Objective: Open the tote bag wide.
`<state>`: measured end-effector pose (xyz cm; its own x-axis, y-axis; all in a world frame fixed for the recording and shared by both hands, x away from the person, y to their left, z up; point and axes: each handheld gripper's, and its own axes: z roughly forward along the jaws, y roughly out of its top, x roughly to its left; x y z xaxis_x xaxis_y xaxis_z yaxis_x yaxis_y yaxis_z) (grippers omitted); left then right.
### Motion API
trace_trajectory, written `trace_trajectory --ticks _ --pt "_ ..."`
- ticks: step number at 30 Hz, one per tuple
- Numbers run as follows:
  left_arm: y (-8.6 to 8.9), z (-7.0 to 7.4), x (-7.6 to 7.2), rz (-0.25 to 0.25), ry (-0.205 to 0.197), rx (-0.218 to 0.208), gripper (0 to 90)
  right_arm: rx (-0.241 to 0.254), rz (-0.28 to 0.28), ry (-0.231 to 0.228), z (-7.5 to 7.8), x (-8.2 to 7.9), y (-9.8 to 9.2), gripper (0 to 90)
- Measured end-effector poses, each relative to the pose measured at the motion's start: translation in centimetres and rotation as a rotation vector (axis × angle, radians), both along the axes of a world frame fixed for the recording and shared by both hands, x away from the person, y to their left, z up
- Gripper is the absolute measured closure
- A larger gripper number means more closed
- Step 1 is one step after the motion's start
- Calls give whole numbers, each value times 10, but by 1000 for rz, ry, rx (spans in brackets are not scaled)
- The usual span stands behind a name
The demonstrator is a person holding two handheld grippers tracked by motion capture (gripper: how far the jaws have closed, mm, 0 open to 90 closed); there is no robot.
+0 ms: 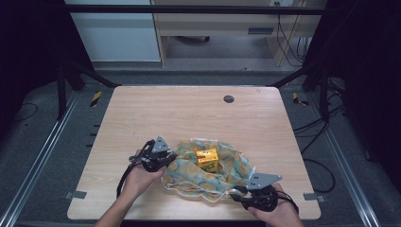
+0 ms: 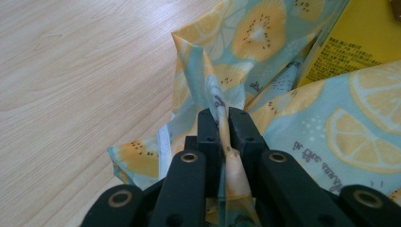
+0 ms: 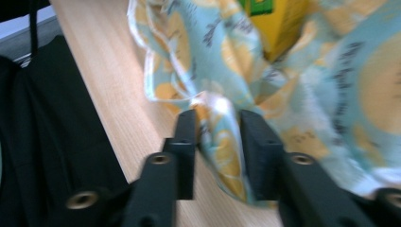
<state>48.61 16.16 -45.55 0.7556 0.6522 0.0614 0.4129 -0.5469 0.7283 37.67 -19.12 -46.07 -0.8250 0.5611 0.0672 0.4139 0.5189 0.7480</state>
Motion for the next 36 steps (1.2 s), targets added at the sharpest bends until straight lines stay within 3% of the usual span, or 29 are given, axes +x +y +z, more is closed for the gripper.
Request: trace_trajectory --ticks 7,11,24,36 --pt "2 2 0 9 -13 -22 846 17 -44 -77 19 -13 -17 394" --pt "1 3 -2 7 -19 -22 849 27 -69 -108 29 -16 -26 329" --pt "4 5 -5 4 -25 -48 877 45 -116 -146 57 5 -42 308" --pt "8 10 -8 9 -40 -77 880 16 -188 -152 72 57 -12 373"
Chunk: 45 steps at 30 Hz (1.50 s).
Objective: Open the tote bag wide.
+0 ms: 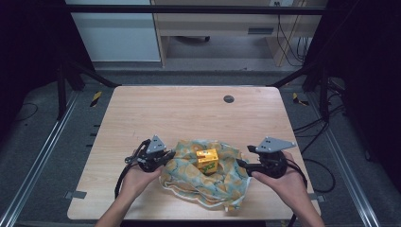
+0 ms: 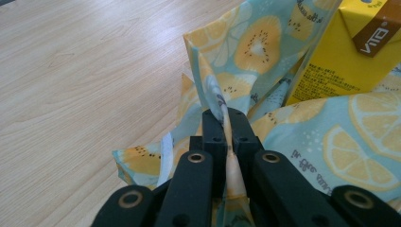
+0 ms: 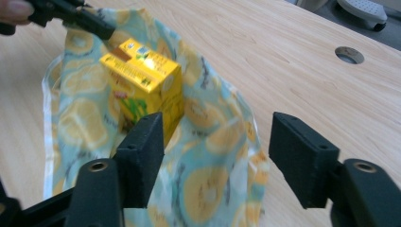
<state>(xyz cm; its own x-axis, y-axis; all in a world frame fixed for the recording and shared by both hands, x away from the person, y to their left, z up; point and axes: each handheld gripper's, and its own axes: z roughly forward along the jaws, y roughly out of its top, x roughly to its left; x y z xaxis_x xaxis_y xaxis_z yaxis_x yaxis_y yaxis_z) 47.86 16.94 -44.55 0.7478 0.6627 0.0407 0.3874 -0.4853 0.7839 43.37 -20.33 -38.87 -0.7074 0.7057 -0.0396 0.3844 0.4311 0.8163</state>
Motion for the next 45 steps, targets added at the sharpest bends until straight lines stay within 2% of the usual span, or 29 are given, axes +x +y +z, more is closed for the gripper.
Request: trace_trajectory --ticks 4,5,9,15,18,22,29,33,39,41,45 --pt "1 0 0 0 0 -2 880 -19 6 7 -1 13 9 406" --pt "1 1 0 0 -1 -4 880 -28 11 20 -4 20 13 422" --pt "2 1 0 1 -3 -9 880 -57 -2 48 -12 30 18 447" --pt "2 1 0 2 -3 -10 880 -51 -4 60 -17 38 20 520" --pt "2 2 0 0 -5 -13 880 -58 1 74 -20 41 19 601" --pt "3 3 0 -1 -7 -20 880 -63 -3 84 -22 42 18 602" --pt "8 6 1 6 -11 -31 880 -72 5 96 -26 47 15 783" --pt "9 8 6 13 -13 -42 879 -58 -1 101 -28 51 10 870" --pt "7 10 10 20 -15 -49 878 -42 -32 100 -31 59 0 894" --pt "5 5 12 18 -1 -41 878 -32 -55 106 -36 64 -6 898" --pt "-1 -1 14 9 11 -16 876 -31 -62 116 -43 66 -9 899"
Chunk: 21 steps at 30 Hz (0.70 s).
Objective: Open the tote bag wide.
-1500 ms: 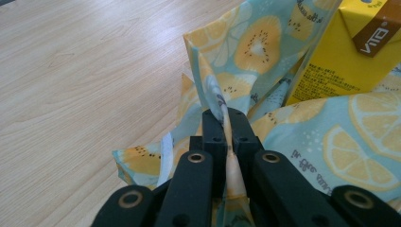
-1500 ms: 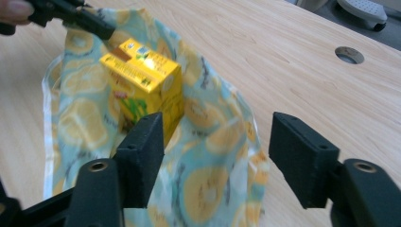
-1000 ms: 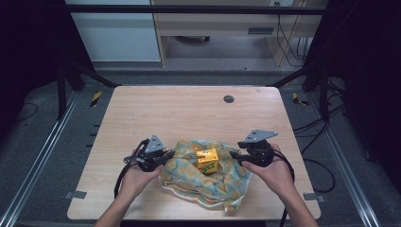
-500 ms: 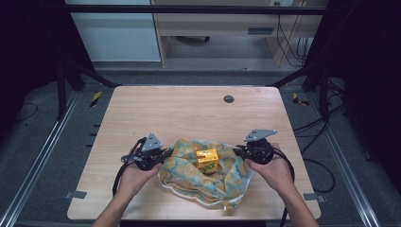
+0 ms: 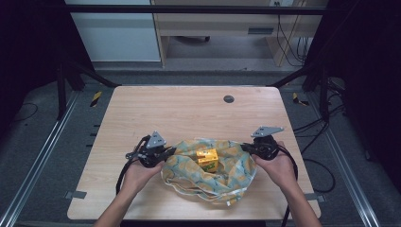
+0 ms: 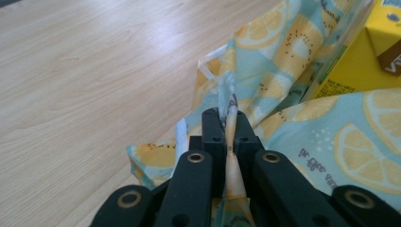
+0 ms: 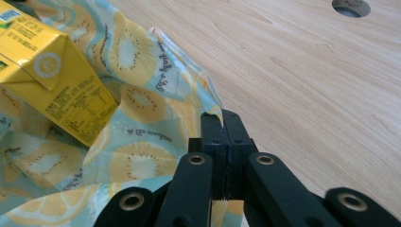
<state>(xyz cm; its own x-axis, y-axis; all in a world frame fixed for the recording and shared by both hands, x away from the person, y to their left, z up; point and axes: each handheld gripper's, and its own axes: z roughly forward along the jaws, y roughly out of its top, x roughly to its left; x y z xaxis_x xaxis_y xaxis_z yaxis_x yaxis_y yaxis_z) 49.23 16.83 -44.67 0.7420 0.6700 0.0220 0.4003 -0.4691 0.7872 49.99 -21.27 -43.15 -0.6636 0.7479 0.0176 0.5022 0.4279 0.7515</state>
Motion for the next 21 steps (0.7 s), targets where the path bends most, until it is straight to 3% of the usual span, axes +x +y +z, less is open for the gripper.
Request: trace_trajectory --ticks 2,5,6,7,9,11,13,17,21 --pt "-1 0 0 -1 1 1 864 5 1 2 -2 0 -1 899" --pt "-2 4 -3 17 -14 -24 741 12 5 -2 -2 -1 -2 899" --pt "-2 7 -5 24 -27 -30 741 12 5 -2 -2 -1 -2 899" --pt "-2 15 -9 42 -62 -40 607 18 6 -4 -2 -2 -1 899" --pt "-2 19 -12 44 -83 -42 507 21 13 -6 -1 -3 -1 898" --pt "-1 33 -21 34 -108 -57 486 22 16 -8 -1 -4 -1 898" --pt "-1 36 -24 29 -112 -63 480 21 20 -12 -1 -4 -2 898" --pt "-3 43 -38 -30 -101 -28 460 27 19 -10 0 -4 -1 897" --pt "-9 32 -46 -102 -70 9 392 34 18 -5 0 -4 0 897"
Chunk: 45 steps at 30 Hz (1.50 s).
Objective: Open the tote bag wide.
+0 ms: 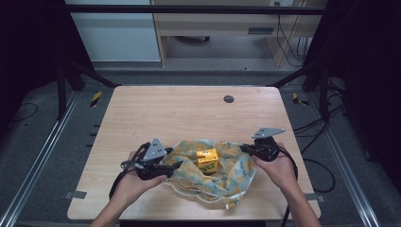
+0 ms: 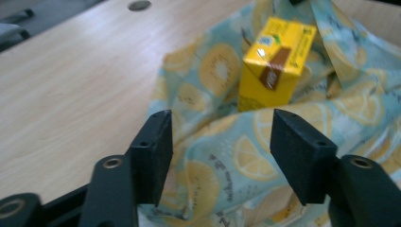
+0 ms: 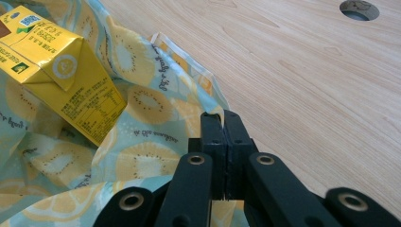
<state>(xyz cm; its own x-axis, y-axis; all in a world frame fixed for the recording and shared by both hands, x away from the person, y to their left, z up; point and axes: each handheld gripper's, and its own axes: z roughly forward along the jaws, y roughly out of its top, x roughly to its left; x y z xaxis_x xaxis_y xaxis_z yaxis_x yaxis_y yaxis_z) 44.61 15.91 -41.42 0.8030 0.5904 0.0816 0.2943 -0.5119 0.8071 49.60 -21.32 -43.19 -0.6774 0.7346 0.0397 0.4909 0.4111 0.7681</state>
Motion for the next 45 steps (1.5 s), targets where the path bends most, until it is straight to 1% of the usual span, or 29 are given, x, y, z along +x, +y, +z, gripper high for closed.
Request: trace_trajectory --ticks 1,2,3,5,7,9,11,13,14,16,18,19,20,23,24,25,26,27,29,30,31,32,33,35,37,41,42,43,45 --pt "-1 -4 1 -12 15 6 371 2 0 0 0 0 0 896" --pt "-1 -4 1 -12 15 6 345 3 1 1 0 0 0 896" --pt "-4 -10 3 -29 37 23 329 4 -1 2 0 0 0 896" --pt "-6 -13 4 -38 37 26 299 6 0 3 0 0 0 896" --pt "-12 -18 4 -81 63 34 246 6 6 3 0 0 -1 895" --pt "-15 -19 3 -93 61 37 217 9 3 5 0 0 -1 895" --pt "-20 -20 1 -110 47 49 204 10 2 7 0 0 -2 894" --pt "-25 -22 1 -125 58 51 188 11 5 7 0 0 -2 895" --pt "-27 -27 4 -124 62 76 163 13 5 9 1 0 -3 895" --pt "-27 -31 8 -106 68 90 140 16 6 7 1 -1 -3 895" --pt "-26 -33 10 -103 71 88 91 19 8 9 1 -1 -3 894" --pt "-25 -32 10 -92 56 76 77 19 7 11 1 -1 -4 895" --pt "-25 -32 10 -92 56 76 71 19 7 11 1 -1 -4 895" --pt "-23 -27 11 -89 23 53 61 20 10 12 1 0 -5 895" --pt "-22 -26 12 -89 25 53 56 23 8 14 1 0 -4 894" --pt "-22 -27 14 -93 31 57 56 24 9 14 1 0 -4 894" --pt "-21 -30 17 -108 60 70 50 24 11 15 1 0 -4 894" --pt "-21 -33 20 -115 78 84 43 25 11 15 1 0 -4 894" --pt "-22 -40 22 -126 101 135 39 24 14 14 1 0 -3 894" --pt "-23 -43 22 -127 110 149 38 25 13 14 1 0 -3 894" --pt "-23 -46 21 -127 116 152 38 26 13 15 2 0 -3 894" --pt "-23 -48 20 -128 124 145 39 25 15 16 2 0 -3 894" --pt "-23 -50 19 -139 132 149 57 26 15 15 2 0 -3 894" --pt "-21 -53 18 -143 144 149 119 29 10 15 2 0 -4 894" --pt "-19 -56 18 -132 151 137 207 29 6 16 2 1 -4 895" --pt "-16 -59 21 -124 145 137 392 30 6 14 2 1 -4 895" --pt "-16 -60 21 -125 142 134 392 30 7 12 2 1 -4 895" --pt "-16 -60 20 -132 134 144 433 31 5 12 2 0 -4 895" --pt "-18 -59 19 -141 112 171 631 30 4 12 2 1 -4 896"
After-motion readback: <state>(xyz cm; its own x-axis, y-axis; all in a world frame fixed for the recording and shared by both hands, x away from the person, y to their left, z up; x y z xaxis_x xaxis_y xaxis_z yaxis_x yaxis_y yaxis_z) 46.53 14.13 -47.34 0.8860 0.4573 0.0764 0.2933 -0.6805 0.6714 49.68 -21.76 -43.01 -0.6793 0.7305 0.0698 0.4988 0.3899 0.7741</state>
